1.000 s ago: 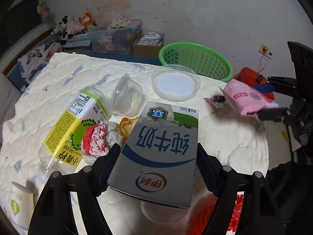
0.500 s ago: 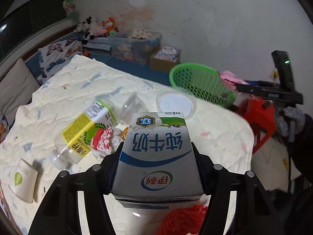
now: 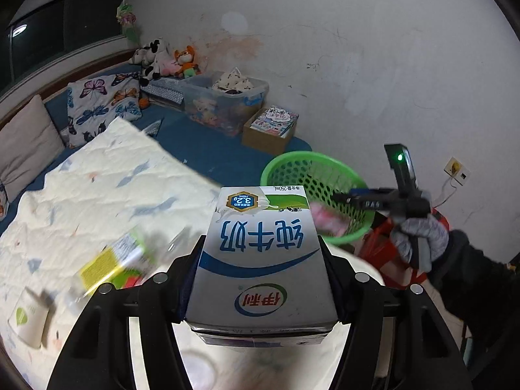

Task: Collect trash
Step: 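Drop the pink package into the green basket with the right tool while the left drops the carton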

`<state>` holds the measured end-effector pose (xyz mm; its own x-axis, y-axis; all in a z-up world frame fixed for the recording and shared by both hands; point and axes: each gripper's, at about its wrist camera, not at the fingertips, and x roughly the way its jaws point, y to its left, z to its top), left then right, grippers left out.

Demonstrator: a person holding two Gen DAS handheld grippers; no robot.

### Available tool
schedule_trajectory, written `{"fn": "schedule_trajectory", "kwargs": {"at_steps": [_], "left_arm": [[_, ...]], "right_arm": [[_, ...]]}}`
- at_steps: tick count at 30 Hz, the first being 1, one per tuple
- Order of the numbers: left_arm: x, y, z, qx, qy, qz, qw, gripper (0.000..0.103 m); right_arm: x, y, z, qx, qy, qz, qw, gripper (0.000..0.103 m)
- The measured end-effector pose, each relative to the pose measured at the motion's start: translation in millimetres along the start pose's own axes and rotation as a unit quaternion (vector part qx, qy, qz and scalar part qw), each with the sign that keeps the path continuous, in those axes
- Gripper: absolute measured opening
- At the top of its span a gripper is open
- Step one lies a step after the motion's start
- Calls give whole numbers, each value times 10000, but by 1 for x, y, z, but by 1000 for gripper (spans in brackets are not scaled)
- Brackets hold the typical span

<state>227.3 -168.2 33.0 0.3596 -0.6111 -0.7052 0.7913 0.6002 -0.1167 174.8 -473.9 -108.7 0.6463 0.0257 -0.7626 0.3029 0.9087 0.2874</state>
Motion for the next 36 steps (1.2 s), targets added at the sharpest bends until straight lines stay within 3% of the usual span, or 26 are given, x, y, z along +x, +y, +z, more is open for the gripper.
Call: {"fn": "schedule_trajectory", "kwargs": {"at_steps": [6, 11, 19, 27, 36], "left_arm": [[50, -29, 33, 18, 221, -228, 9995, 61], [111, -53, 55, 10, 644, -448, 9969, 61], [193, -104, 71, 135, 1160, -651, 9910, 61], [241, -140, 75, 408, 1388, -580, 9878, 61], [268, -149, 69, 246, 1501, -663, 9861, 66]], "right_arm": [[-14, -17, 1, 180, -227, -35, 9996, 77], [-50, -36, -5, 168, -589, -209, 9979, 77], [-90, -60, -32, 359, -930, -384, 9943, 80], [-101, -72, -48, 415, -979, -588, 9926, 80], [-108, -84, -59, 615, -1020, -607, 9910, 80]]}}
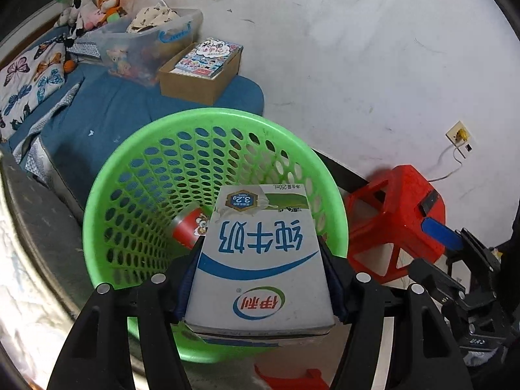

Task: Collect trash
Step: 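Drop the pink package into the green basket with the right tool while the left drops the carton, then move both open tools back over the mattress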

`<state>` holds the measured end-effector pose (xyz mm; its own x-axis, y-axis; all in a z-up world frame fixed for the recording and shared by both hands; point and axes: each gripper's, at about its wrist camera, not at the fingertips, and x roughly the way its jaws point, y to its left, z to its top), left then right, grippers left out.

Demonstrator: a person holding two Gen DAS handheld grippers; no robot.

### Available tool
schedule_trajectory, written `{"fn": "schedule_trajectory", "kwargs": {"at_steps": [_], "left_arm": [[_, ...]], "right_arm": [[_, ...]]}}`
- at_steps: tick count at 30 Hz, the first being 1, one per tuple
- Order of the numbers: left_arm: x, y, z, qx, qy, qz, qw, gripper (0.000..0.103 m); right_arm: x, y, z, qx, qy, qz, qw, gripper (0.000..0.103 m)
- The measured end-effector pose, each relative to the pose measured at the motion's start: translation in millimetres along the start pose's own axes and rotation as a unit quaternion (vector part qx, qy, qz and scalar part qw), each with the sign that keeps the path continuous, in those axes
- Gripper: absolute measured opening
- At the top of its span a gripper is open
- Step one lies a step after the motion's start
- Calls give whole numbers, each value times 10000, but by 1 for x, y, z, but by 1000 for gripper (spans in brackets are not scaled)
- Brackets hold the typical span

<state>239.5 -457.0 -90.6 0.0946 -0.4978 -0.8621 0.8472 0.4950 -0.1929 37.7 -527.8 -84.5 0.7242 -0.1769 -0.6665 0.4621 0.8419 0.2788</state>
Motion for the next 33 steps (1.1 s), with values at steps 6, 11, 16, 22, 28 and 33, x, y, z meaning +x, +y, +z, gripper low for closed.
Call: {"fn": "schedule_trajectory", "kwargs": {"at_steps": [6, 11, 16, 22, 28, 33], "left_arm": [[-2, 4, -1, -85, -92, 61, 9999, 72], [-36, 9, -6, -83, -386, 100, 9992, 72], [-89, 18, -20, -122, -810, 266, 9963, 72], [-149, 35, -51, -337, -1243, 469, 9906, 73], [-207, 62, -96, -639, -1592, 818, 9818, 75], [-239, 89, -132, -1030, -1756, 1058, 9733, 76]], "right_arm": [[-2, -3, -6, 72, 30, -13, 10000, 80], [-9, 8, -7, 4, 7, 85, 10000, 80], [-21, 31, -7, -226, -60, 244, 9994, 80], [-30, 70, -13, -622, -34, 501, 9968, 80], [-29, 115, -23, -1054, 91, 792, 9912, 80], [-19, 156, -26, -1459, 274, 1035, 9835, 80]]}}
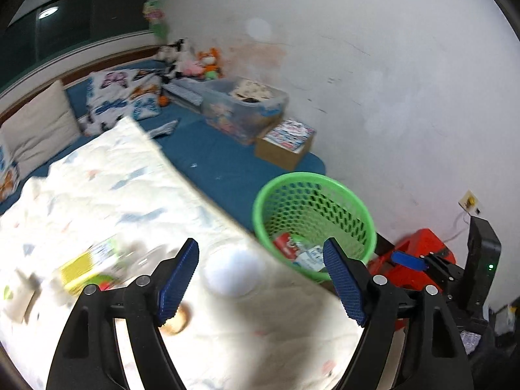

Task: Collect trash
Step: 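Move both open tools back over the mattress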

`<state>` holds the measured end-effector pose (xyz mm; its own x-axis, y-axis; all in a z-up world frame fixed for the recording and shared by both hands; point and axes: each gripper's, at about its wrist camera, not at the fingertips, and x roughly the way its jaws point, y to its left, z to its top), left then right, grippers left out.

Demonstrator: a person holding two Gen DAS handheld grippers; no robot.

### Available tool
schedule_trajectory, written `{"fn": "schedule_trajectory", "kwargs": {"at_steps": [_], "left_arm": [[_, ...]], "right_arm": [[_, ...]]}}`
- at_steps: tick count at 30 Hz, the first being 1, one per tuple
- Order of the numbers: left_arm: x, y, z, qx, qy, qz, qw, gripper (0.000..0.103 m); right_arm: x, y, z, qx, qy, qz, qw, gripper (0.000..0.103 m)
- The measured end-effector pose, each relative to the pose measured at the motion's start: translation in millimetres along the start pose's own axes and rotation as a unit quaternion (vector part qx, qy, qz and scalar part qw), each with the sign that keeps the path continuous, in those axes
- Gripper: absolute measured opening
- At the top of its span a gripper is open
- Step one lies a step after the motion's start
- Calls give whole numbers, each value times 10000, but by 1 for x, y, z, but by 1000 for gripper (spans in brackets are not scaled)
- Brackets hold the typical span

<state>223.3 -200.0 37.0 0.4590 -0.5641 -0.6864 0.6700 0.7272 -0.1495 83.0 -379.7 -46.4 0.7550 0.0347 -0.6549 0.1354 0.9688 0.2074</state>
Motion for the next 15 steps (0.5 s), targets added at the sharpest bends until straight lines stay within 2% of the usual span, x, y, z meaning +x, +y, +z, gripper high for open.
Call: {"fn": "schedule_trajectory", "kwargs": {"at_steps": [5, 9, 15], "left_arm": [[-31, 39, -24, -320, -139, 308, 9989, 77], [-53, 69, -51, -593, -168, 510, 9968, 77], [-83, 93, -99, -848, -164, 520, 9949, 79]], "right_arm": [[26, 42, 6, -422, 168, 222, 9987, 80], [41, 62, 8, -555, 253, 388, 9974, 80], [54, 84, 8, -728, 380, 537, 9952, 80]]}}
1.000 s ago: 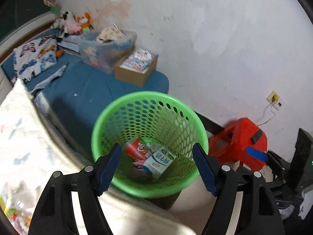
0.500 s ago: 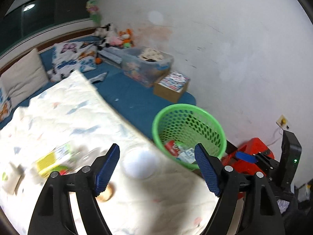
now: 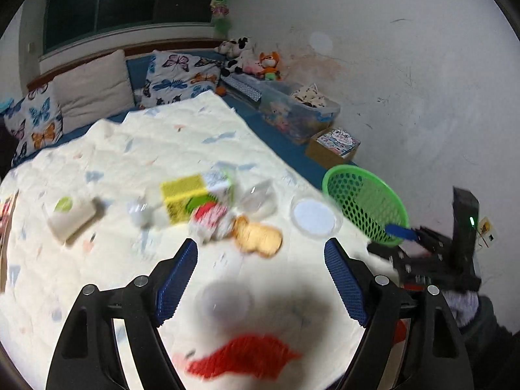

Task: Collect trash
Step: 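Move both open tools back over the mattress, then grasp the red mesh net with the left tool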

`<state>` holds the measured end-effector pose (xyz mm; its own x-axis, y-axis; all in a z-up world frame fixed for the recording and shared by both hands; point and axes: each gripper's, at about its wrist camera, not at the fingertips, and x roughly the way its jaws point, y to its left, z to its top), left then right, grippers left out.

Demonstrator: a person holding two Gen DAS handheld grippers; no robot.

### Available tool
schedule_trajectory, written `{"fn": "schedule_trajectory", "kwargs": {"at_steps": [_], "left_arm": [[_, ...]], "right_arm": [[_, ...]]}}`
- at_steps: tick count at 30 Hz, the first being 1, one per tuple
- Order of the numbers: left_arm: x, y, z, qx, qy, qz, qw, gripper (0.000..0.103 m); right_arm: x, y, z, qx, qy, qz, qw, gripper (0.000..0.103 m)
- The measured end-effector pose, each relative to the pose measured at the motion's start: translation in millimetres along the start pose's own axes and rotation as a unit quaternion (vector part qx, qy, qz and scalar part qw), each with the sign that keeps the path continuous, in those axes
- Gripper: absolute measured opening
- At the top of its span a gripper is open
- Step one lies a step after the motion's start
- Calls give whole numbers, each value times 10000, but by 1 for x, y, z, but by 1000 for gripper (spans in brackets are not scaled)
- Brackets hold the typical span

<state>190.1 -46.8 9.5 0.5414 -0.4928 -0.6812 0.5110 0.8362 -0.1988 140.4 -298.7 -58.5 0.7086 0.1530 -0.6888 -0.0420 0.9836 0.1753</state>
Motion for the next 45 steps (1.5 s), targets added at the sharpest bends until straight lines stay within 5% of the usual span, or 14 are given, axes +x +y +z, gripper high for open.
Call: {"fn": "schedule_trajectory", "kwargs": {"at_steps": [10, 23, 29, 39, 45], "left_arm": [[-6, -6, -82, 334, 334, 71, 9989, 81], [26, -16, -106, 853, 407, 559, 9940, 79], [25, -9, -109, 739, 341, 642, 9946, 64], [8, -11, -110, 617, 144, 224, 9977, 21], [5, -8, -114, 494, 175, 103, 9986, 16]], "right_arm": [[12, 21, 5, -197, 51, 67, 9998, 80], [13, 34, 1, -331, 129, 172, 9992, 80], [16, 41, -1, -426, 162, 222, 9987, 80], [21, 63, -6, -628, 250, 441, 9967, 80], [22, 76, -7, -756, 257, 547, 9953, 80]]}}
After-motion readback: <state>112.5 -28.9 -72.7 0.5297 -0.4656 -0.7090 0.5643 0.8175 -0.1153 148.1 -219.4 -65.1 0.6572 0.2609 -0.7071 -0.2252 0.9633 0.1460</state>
